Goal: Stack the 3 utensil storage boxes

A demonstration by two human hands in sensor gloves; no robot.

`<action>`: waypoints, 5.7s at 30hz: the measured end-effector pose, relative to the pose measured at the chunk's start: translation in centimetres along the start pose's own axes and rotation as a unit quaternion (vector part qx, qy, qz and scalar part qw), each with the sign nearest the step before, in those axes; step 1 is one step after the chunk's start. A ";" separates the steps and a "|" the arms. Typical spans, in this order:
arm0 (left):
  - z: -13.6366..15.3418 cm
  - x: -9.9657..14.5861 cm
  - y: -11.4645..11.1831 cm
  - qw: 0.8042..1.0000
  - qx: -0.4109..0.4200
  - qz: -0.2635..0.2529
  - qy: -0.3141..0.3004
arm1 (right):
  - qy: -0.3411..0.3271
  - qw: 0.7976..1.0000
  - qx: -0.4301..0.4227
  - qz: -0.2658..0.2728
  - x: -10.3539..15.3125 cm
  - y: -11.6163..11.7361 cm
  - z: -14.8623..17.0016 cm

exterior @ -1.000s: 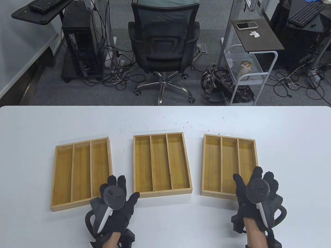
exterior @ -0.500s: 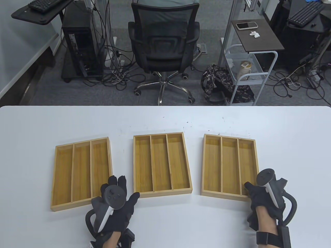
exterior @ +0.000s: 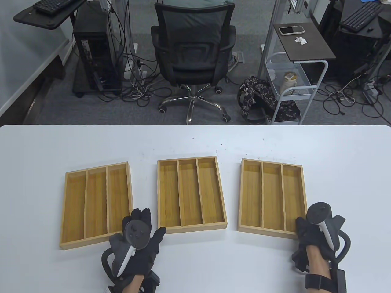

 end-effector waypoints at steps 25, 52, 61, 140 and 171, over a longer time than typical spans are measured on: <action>-3.0 2.6 1.6 0.994 0.075 -0.057 -0.060 | -0.201 0.949 0.004 0.244 12.1 -7.8 -15.8; -2.6 0.9 0.2 0.996 0.001 -0.079 -0.051 | -0.241 0.949 -0.056 0.195 15.6 -1.0 -19.8; -0.1 1.2 3.4 0.991 0.017 -0.134 -0.012 | -0.299 0.929 -0.151 0.157 15.8 -0.8 -19.7; -3.6 1.2 0.9 0.999 -0.011 -0.026 -0.033 | -0.244 0.960 -0.111 0.082 13.7 2.1 -18.4; -2.3 1.4 -0.4 0.999 0.035 0.023 -0.028 | -0.125 0.990 0.043 -0.055 4.2 7.9 -22.7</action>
Point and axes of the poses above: the tracker on the back of each hand, its own z axis roughly to the little-finger side, its own x axis roughly from the fingertips to the wrist, y = z × x, the point moved 3 cm from there along -x, roughly from the wrist to the fingertips, and after that the axes turned 13 degrees about -y, right-handed, at the moved point
